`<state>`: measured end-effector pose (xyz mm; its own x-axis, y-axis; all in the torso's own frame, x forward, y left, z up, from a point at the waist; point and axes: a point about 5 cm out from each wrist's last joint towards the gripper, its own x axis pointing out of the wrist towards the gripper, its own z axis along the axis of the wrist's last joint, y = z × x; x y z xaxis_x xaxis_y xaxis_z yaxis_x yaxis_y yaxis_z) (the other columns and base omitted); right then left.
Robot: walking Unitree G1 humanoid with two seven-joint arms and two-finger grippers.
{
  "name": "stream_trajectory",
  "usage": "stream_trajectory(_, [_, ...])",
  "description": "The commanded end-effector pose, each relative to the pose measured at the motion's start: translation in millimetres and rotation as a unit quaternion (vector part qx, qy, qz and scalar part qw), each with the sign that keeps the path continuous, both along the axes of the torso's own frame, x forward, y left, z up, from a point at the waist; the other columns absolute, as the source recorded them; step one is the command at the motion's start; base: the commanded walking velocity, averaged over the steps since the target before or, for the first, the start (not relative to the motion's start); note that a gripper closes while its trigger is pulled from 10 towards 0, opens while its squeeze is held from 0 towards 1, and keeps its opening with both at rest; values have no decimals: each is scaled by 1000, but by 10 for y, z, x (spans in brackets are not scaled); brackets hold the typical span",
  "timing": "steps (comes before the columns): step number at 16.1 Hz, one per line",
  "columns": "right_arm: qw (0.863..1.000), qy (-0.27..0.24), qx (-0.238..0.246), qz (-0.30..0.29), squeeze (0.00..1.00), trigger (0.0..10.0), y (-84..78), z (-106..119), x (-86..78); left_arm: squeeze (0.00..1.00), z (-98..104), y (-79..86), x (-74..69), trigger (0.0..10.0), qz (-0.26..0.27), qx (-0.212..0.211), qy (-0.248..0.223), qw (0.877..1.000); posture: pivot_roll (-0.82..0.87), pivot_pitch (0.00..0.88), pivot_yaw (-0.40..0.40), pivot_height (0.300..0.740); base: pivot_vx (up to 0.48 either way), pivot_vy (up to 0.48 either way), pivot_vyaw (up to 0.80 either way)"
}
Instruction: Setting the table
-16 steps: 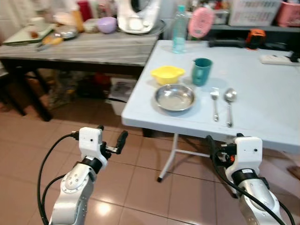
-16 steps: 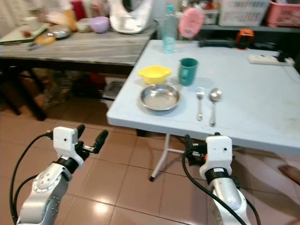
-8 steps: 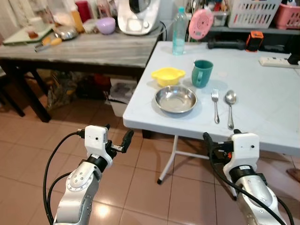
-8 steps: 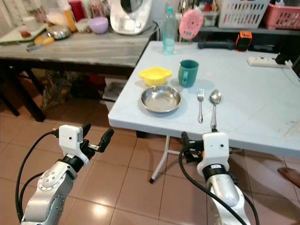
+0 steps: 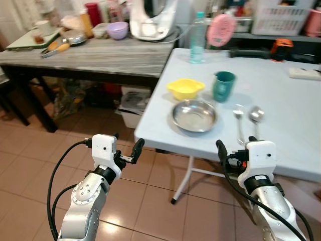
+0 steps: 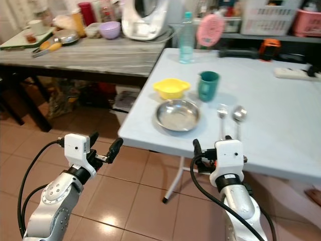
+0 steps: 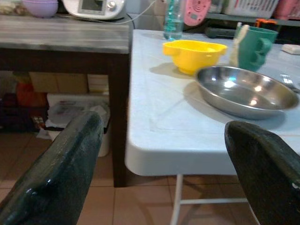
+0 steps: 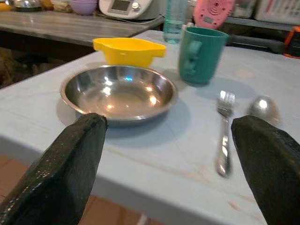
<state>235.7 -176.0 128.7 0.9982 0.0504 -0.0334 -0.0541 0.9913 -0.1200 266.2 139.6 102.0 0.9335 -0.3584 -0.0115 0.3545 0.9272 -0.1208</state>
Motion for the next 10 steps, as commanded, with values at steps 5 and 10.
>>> stream_trajectory(5, [1000,-7,-5,6,0,10000,15,41,17,0,-8,6,13,10000,-7,6,2,1000,-111,0,78,740,342,0,0])
stream_trajectory(10, [1000,-5,-3,7,0,10000,30,32,8,0,-23,-6,-1,10000,-15,10,5,1000,-110,0,80,740,339,0,0])
